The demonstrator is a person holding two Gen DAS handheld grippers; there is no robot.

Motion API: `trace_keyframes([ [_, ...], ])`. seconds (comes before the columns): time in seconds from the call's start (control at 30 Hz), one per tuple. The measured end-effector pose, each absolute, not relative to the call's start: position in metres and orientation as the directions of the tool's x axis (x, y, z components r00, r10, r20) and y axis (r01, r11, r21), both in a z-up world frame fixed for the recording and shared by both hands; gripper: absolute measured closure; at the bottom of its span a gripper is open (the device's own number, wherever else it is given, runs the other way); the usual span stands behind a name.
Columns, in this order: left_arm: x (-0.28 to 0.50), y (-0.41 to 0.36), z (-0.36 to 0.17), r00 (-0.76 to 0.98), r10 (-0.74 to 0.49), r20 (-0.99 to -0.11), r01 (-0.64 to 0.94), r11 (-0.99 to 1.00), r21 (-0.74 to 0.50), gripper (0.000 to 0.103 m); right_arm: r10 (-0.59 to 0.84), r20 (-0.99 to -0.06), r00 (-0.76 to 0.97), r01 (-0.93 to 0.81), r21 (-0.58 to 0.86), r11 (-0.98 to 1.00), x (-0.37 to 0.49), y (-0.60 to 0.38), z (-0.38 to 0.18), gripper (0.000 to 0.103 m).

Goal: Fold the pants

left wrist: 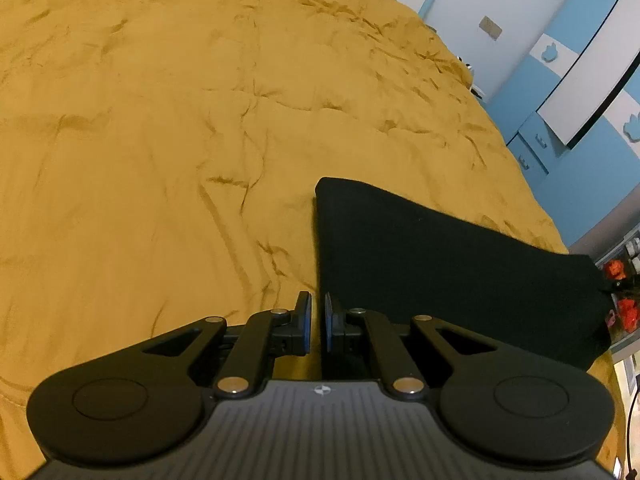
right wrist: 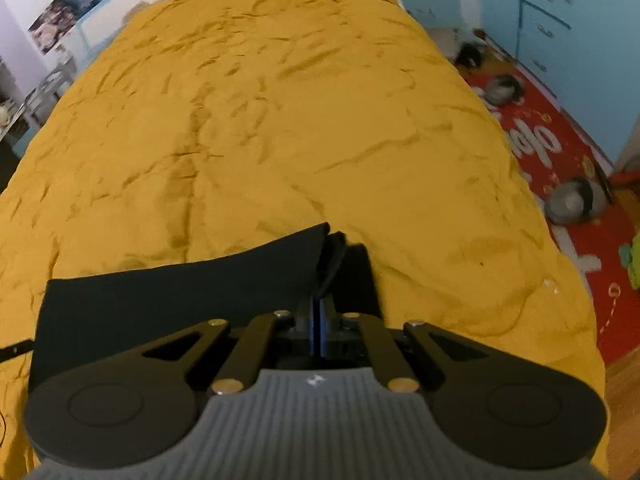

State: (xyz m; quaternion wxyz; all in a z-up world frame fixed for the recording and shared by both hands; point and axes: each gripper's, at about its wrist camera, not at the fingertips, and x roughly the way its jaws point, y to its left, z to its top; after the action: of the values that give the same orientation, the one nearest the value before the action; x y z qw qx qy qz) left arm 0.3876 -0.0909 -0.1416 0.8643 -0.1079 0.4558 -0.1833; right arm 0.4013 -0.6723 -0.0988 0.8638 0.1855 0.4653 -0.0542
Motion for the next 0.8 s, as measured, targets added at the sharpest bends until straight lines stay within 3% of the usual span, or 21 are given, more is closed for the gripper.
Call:
trace_keyframes([
  [0.37,0.396,-0.098,-0.139,0.533,-0.419,-0.735,0.219,0.907,-0.359,0.097,-0.052,-0.866,0.497,0.286,0.107,0.952,0.420,-0.665,-0.124,0.103],
  [0.43,0.403,-0.100,-0.130,0.550,-0.421,-0.722,0.236,0.907,-0.349,0.097,-0.118,-0.850,0.513,0.306,0.053,0.951,0.414,-0.669,-0.113,0.097],
  [0.57,0.426,-0.115,-0.116,0.580,-0.451,-0.679,0.269,0.892,-0.363,0.097,-0.028,-0.781,0.624,0.270,0.182,0.946,0.406,-0.669,-0.095,0.097],
  [0.67,0.443,-0.138,-0.126,0.548,-0.478,-0.687,0.301,0.879,-0.371,0.097,0.002,-0.760,0.650,0.206,0.179,0.962,0.415,-0.651,-0.101,0.097],
  [0.8,0.453,-0.151,-0.148,0.556,-0.417,-0.719,0.286,0.908,-0.306,0.099,-0.043,-0.779,0.626,0.270,0.165,0.949,0.427,-0.654,-0.129,0.099],
])
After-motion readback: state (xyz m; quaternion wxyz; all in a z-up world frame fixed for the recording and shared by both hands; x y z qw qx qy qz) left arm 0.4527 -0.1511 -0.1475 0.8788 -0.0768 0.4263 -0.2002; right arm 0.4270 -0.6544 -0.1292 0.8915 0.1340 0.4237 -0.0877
